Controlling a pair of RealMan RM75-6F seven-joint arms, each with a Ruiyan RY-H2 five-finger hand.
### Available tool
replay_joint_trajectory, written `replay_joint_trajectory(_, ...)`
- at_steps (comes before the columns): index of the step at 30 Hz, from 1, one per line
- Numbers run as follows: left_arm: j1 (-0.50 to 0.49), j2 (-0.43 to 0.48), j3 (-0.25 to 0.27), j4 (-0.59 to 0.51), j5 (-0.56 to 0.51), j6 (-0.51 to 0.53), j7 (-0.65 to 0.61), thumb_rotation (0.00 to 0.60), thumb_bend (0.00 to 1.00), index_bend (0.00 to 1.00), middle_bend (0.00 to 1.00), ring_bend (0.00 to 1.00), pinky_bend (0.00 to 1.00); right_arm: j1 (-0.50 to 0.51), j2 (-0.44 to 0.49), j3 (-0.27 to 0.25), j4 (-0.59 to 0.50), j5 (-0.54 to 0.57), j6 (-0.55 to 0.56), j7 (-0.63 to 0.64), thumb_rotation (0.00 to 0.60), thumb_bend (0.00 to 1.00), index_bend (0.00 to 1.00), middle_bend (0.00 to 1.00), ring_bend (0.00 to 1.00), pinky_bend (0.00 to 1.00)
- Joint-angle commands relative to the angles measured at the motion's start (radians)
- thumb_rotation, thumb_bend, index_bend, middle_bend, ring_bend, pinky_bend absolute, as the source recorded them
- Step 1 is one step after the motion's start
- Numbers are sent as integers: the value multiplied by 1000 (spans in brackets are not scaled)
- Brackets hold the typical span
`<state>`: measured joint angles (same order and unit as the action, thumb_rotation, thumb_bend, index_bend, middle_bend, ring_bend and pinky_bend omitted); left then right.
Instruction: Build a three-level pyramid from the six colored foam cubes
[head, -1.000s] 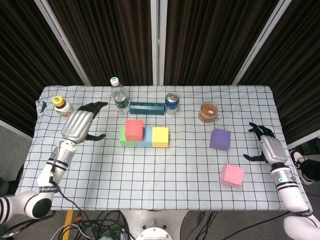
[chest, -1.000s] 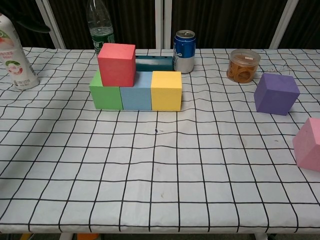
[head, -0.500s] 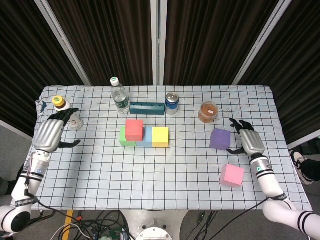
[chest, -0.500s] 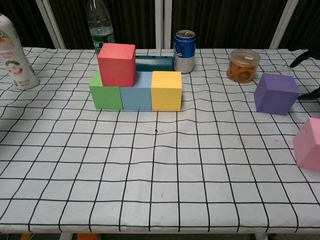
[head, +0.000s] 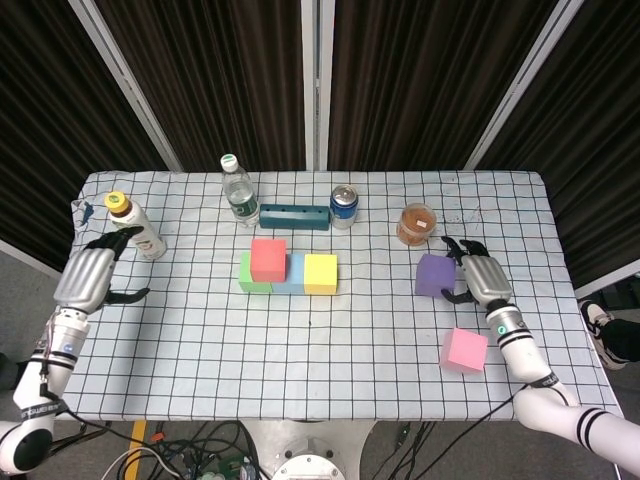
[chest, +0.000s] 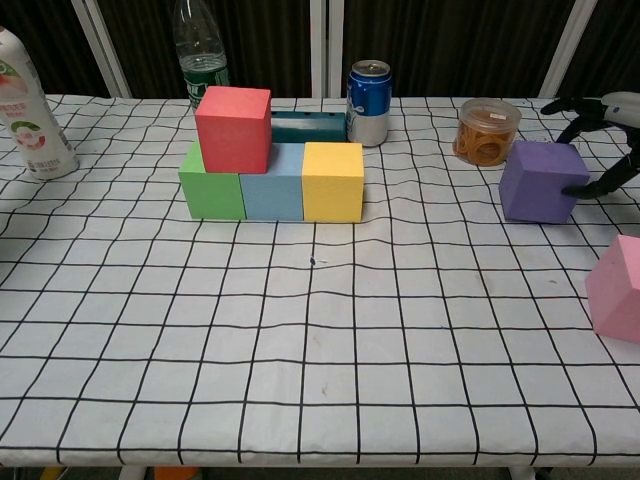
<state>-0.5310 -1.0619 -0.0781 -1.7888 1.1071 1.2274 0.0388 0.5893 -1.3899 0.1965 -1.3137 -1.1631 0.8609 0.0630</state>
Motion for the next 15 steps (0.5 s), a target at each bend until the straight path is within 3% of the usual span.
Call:
replay_joint_trajectory(1,19,7,-2,4,22,14,-4,600,119,145,164,165,250,23,81,21,-88,-83,0,72,600,270,52,385,68,11)
replay_joint_trajectory(7,54,-2,15,17,51,21,18,600,119,145,164,165,246,108,204,68,-210,-198,-64,187,600,267,52,385,69,12)
replay_joint_trajectory(15,102,-37,23,41,72,44,23,600,118,145,164,165,246,231,130,102,-206,-179,-136,167,600,263,52,383,69,12)
